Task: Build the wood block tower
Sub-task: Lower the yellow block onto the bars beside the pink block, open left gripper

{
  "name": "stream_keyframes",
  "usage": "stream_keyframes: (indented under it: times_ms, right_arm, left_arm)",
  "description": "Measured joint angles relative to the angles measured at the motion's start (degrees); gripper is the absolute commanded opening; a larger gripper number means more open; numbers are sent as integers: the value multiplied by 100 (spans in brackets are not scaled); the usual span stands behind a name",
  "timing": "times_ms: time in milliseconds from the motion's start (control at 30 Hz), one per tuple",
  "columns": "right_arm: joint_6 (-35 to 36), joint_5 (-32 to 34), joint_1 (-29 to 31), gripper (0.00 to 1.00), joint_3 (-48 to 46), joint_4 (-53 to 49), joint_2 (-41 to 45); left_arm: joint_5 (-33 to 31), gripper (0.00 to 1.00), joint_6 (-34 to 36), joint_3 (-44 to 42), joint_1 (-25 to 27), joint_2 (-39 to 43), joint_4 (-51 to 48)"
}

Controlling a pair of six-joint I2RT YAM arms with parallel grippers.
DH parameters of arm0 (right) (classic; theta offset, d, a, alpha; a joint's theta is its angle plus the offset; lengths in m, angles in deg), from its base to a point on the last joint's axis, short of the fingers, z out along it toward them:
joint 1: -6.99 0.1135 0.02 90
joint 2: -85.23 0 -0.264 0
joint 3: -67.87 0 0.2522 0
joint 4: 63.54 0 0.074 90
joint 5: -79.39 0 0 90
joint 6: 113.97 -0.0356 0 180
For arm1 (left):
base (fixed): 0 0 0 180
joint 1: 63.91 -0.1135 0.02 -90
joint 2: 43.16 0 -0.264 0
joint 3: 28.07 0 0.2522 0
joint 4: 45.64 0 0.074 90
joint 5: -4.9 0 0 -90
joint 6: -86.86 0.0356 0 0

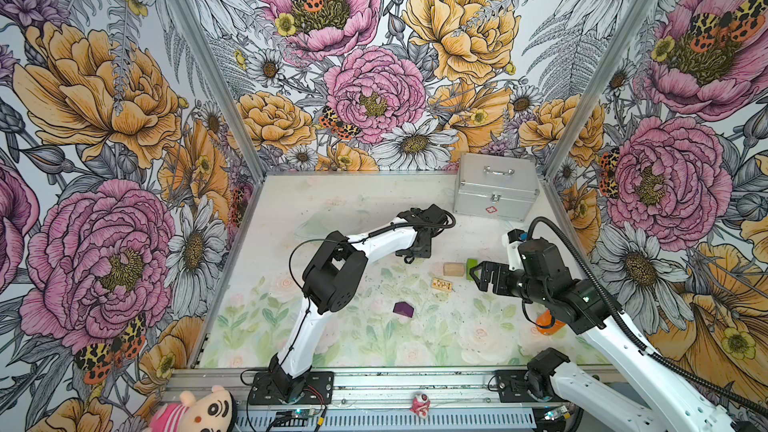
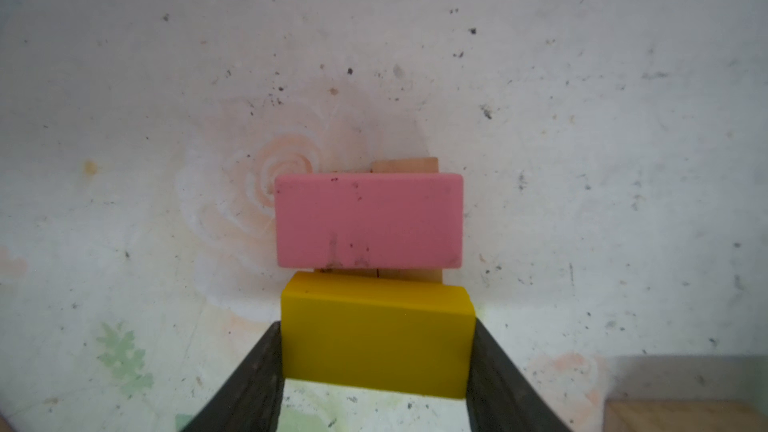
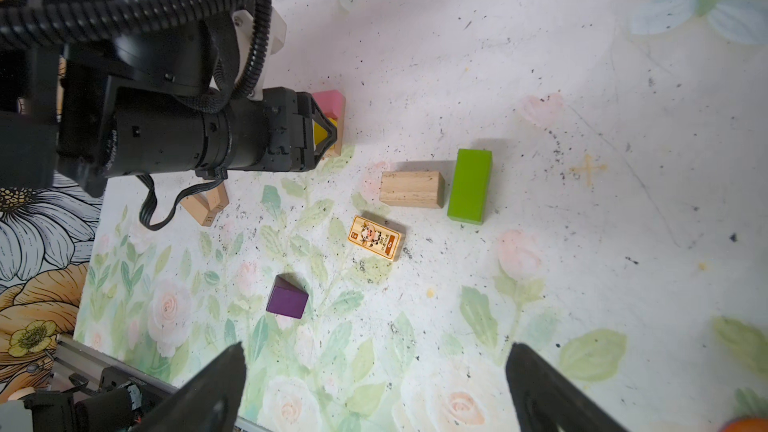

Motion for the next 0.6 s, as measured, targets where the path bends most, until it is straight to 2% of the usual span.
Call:
stream_keyframes:
  times_ms: [367,600]
  right_arm:
    - [50,-35,-125,100,0,-35,0]
    - [131,-111,-190,100,0,-42,0]
  left_arm:
    - [-11,49,2,98,0,-50,-72]
    - [-11,60,2,122,0,-66,-96]
